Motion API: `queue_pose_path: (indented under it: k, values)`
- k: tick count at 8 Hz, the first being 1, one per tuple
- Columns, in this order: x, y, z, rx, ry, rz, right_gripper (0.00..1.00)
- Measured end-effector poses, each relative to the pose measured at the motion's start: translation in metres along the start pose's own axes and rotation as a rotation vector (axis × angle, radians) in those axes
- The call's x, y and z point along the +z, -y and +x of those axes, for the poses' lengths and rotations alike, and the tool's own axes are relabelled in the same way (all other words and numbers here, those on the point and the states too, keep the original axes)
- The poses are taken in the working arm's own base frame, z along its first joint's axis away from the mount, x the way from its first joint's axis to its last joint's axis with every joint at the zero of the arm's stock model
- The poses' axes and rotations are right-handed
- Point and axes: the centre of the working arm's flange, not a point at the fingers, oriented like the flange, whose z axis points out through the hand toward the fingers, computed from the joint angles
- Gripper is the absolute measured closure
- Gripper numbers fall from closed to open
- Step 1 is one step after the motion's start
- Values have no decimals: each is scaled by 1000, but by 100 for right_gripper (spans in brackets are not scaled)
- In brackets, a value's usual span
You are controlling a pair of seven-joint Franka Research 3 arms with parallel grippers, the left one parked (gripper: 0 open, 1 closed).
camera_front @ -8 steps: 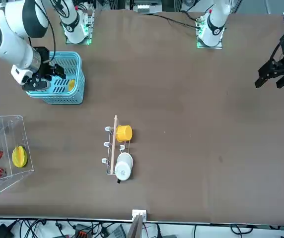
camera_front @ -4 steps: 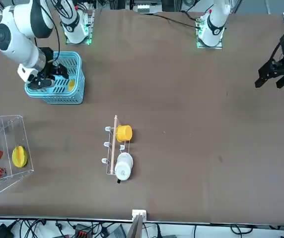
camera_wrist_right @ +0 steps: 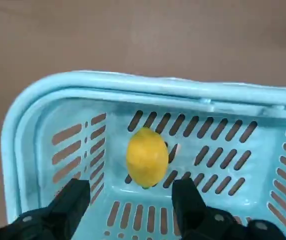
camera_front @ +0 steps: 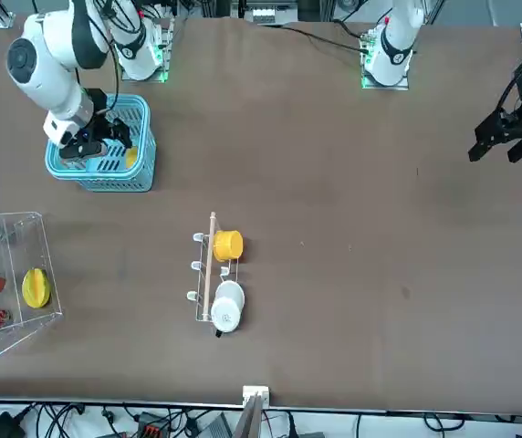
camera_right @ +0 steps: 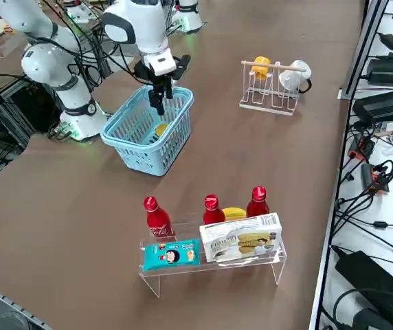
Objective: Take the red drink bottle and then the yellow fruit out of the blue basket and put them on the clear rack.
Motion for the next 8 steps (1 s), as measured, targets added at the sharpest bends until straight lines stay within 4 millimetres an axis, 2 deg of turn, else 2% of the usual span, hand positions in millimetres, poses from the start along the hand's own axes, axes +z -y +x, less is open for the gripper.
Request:
queue_pose_path:
  k: [4, 8]
  values:
    - [29, -1, -19, 3, -60, -4, 0]
    - [43, -3, -25, 5, -59, -8, 0]
